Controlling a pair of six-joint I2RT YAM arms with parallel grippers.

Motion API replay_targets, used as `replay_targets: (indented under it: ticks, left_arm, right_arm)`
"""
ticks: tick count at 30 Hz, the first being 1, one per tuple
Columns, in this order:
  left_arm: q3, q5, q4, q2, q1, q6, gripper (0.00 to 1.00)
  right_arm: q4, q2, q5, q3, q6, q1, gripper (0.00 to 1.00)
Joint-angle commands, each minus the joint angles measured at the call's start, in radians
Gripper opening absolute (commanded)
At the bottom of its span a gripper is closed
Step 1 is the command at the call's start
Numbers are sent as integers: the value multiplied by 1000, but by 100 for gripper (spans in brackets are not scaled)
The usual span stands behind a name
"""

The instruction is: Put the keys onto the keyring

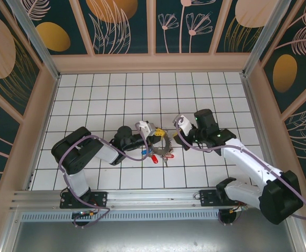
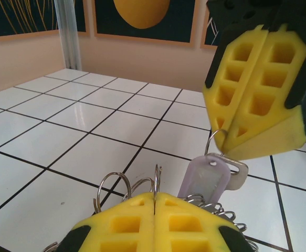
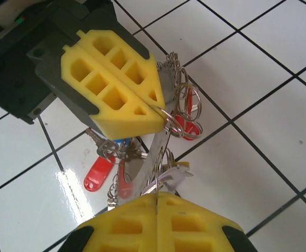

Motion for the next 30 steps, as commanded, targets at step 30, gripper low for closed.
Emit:
replay_targets:
  ticks: [30]
  left_arm:
    - [29,-14,72,38,-13,-34,0]
  right_arm:
    - [196,127,-10,9,241,18,0]
